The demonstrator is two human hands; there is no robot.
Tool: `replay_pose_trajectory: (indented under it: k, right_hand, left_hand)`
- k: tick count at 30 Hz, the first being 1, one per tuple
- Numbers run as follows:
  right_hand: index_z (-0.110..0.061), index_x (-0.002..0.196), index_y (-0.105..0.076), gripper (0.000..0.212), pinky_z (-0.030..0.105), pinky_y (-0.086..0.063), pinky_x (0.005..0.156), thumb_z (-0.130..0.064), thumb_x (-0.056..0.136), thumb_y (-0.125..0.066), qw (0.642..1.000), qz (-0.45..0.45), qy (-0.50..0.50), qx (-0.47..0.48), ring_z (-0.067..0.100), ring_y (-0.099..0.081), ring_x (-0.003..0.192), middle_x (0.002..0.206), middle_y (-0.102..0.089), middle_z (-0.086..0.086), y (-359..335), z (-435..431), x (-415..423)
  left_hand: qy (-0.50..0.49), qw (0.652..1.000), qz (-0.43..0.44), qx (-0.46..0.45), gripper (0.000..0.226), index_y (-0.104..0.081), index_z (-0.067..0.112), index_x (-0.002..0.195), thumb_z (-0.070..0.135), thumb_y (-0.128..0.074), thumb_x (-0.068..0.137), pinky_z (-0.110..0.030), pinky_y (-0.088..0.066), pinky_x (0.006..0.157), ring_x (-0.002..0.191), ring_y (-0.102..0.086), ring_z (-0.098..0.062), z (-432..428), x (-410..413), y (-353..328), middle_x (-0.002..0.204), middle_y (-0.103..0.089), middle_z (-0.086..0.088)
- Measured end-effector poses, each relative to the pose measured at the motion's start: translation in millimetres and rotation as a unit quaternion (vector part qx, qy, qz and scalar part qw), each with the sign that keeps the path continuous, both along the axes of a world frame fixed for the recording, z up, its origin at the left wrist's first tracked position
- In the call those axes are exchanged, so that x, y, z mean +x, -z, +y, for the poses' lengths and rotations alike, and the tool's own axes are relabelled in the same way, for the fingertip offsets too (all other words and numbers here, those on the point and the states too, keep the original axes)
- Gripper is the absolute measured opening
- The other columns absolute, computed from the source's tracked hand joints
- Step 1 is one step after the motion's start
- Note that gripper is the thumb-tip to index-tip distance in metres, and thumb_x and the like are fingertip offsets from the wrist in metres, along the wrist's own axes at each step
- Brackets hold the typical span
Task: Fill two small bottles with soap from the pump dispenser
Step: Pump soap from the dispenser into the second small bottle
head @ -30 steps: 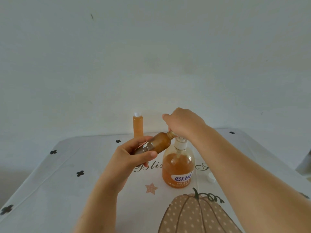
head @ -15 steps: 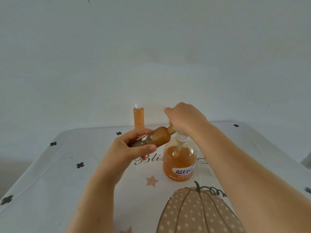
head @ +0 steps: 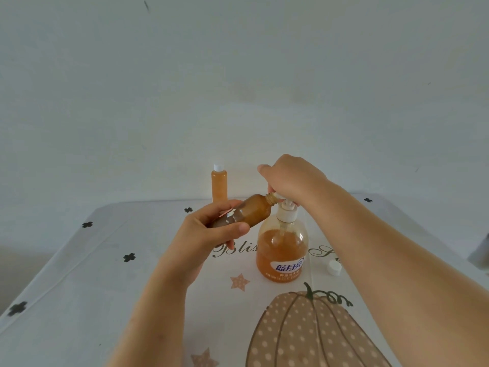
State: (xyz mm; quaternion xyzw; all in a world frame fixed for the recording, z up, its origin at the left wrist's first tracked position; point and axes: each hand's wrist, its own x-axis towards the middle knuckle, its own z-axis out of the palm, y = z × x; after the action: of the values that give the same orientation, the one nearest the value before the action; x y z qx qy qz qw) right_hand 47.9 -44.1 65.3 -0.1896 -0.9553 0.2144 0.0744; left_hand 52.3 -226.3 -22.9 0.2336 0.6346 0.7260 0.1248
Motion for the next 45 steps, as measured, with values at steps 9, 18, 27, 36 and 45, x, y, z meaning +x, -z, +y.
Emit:
replay_pose_trajectory:
  k: [9, 18, 27, 36, 45]
  right_hand:
    - [-0.011, 0.093, -0.074, 0.043, 0.03, -0.041, 0.063, -0.037, 0.099, -0.041, 1.0, 0.021, 0.002, 0.006, 0.021, -0.056, 0.067, 0.075, -0.064, 0.003, 11.2, 3.1, -7.0]
    - [-0.008, 0.092, -0.075, 0.04, 0.031, -0.045, 0.065, -0.036, 0.094, -0.047, 0.999, 0.032, -0.013, -0.017, 0.022, -0.056, 0.066, 0.075, -0.066, 0.004, 25.1, 4.1, -10.8]
    - [-0.01, 0.094, -0.074, 0.038, 0.031, -0.044, 0.064, -0.033, 0.094, -0.044, 0.999, 0.029, -0.003, -0.022, 0.021, -0.057, 0.065, 0.079, -0.07, 0.005, 16.1, 3.4, -7.7]
    - [-0.011, 0.093, -0.072, 0.047, 0.031, -0.048, 0.068, -0.042, 0.101, -0.038, 1.0, 0.016, -0.014, -0.004, 0.021, -0.058, 0.059, 0.063, -0.064, 0.003, 3.5, 1.1, -1.7]
    - [-0.01, 0.093, -0.074, 0.049, 0.034, -0.048, 0.071, -0.042, 0.1, -0.038, 0.999, 0.027, -0.02, -0.017, 0.022, -0.058, 0.069, 0.076, -0.064, 0.004, 17.7, 5.9, -10.8]
  left_hand:
    - [-0.002, 1.0, 0.001, -0.011, 0.04, -0.079, 0.027, 0.1, 0.019, -0.084, 0.062, -0.025, -0.051, 0.06, 0.064, -0.059, -0.016, -0.2, -1.9, 0.8, 0.076, -0.069, 0.001]
    - [-0.016, 0.999, -0.013, -0.05, 0.046, -0.077, 0.026, 0.106, 0.022, -0.085, 0.061, -0.023, -0.05, 0.06, 0.063, -0.061, -0.016, -3.3, -7.1, 4.4, 0.075, -0.07, 0.002]
    - [-0.004, 1.0, -0.005, -0.028, 0.038, -0.079, 0.029, 0.1, 0.02, -0.083, 0.063, -0.022, -0.049, 0.059, 0.064, -0.061, -0.014, 0.4, -1.1, 0.4, 0.075, -0.069, -0.003]
    - [-0.005, 1.0, -0.007, -0.013, 0.038, -0.079, 0.028, 0.102, 0.019, -0.083, 0.066, -0.028, -0.055, 0.07, 0.073, -0.066, -0.019, 1.2, 2.8, 0.3, 0.083, -0.072, -0.004]
    - [-0.008, 1.0, -0.01, -0.026, 0.039, -0.079, 0.029, 0.099, 0.021, -0.086, 0.062, -0.025, -0.053, 0.066, 0.068, -0.065, -0.017, -0.4, -0.2, 0.9, 0.08, -0.071, -0.002]
